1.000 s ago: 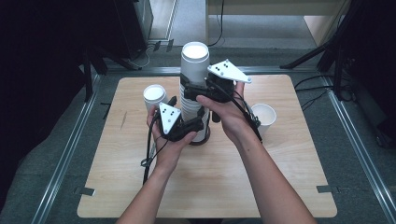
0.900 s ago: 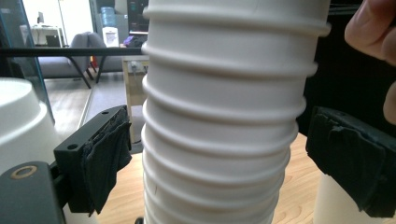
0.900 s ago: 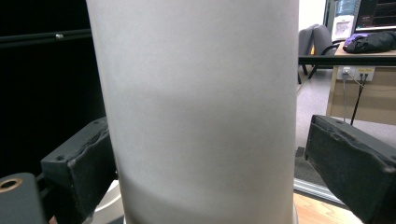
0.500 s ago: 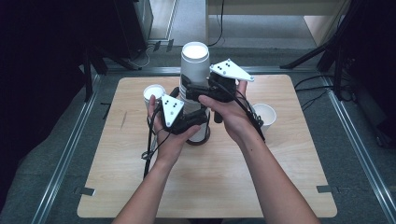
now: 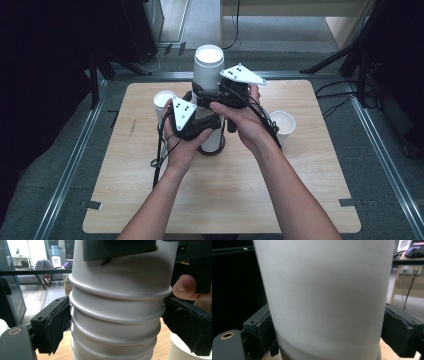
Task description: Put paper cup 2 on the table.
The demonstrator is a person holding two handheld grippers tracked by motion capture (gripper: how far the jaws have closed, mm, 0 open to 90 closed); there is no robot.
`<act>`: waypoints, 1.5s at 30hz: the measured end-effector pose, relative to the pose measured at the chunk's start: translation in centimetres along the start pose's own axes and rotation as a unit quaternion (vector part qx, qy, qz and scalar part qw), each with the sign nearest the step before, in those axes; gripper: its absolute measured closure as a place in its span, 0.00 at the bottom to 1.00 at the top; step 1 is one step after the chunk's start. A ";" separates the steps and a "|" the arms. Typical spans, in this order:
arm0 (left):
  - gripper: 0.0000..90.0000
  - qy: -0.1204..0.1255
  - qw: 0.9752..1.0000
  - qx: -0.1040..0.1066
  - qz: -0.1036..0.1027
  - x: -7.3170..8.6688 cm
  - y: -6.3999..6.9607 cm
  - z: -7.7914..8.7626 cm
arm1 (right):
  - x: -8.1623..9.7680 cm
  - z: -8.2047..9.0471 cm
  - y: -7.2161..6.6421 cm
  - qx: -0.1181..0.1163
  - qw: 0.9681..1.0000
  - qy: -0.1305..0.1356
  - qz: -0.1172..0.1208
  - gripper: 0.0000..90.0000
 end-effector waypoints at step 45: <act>0.11 -0.003 1.000 0.008 0.005 0.2 -0.1 0.1 | -7.9 5.1 -0.9 0.063 0.990 0.124 0.001 0.19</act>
Point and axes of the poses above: each handheld gripper's, and its own axes: z roughly backward along the jaws, x roughly out of its underside, y roughly to its right, the point moved 8 cm from there along -z, roughly forward along the jaws, and after that the axes turned 13 degrees about -y, right-handed, at the moved point
